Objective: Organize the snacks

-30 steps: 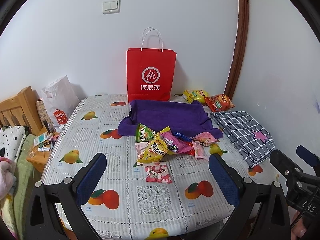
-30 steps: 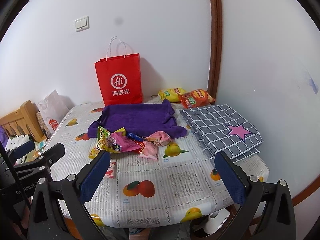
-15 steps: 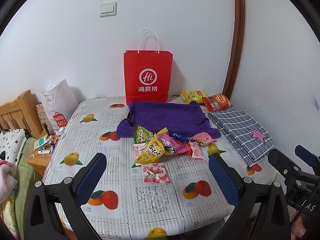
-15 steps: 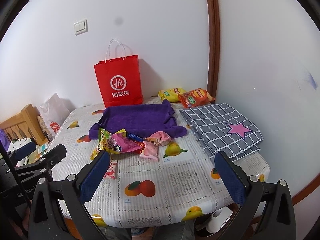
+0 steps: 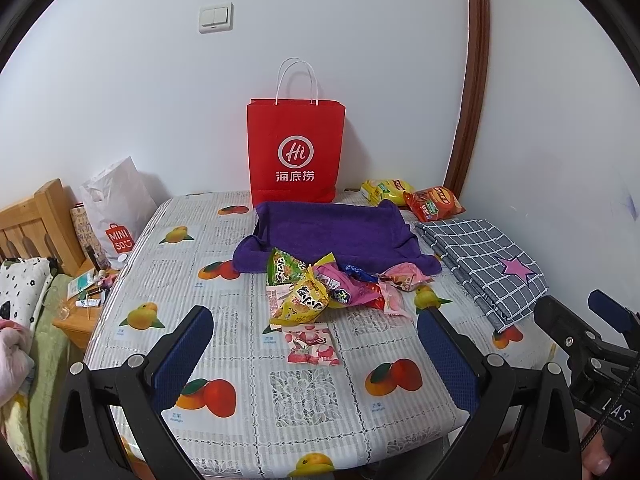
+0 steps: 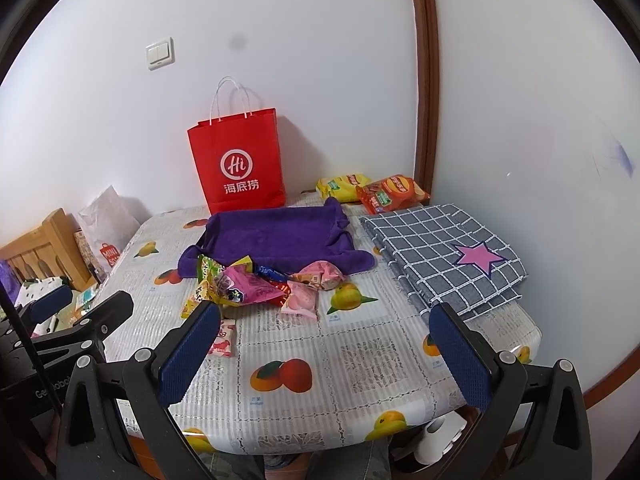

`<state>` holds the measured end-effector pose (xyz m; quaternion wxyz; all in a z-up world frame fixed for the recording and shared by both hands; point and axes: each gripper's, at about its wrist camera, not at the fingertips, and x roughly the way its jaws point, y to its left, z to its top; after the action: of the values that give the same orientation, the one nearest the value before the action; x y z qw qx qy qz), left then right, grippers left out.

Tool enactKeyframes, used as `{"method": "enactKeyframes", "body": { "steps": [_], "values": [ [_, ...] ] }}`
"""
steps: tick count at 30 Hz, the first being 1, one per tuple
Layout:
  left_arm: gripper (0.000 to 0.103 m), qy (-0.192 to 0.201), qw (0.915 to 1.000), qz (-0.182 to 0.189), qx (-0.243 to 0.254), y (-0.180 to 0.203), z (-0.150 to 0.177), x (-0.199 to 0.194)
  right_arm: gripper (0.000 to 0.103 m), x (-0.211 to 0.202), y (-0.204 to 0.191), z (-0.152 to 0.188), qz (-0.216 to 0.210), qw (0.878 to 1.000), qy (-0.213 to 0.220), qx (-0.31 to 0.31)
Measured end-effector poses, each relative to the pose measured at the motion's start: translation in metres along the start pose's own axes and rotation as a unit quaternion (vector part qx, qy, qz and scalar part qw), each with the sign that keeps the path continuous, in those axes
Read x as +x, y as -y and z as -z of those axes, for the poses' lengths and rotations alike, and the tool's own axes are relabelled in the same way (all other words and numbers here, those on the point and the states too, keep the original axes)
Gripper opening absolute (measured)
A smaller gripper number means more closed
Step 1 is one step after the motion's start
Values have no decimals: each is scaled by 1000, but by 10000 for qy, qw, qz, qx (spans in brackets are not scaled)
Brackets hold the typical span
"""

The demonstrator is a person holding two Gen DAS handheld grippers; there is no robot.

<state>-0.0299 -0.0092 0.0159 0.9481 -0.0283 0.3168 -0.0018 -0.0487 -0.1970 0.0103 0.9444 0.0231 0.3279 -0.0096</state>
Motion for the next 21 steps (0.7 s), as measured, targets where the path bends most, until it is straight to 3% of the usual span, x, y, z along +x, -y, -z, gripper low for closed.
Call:
{"method": "enactKeyframes", "body": {
  "steps": [21],
  "values": [
    [103,49,9999,7,111,5,3,-2,103,-2,-3,3,-1,10000,25,-8]
  ]
}}
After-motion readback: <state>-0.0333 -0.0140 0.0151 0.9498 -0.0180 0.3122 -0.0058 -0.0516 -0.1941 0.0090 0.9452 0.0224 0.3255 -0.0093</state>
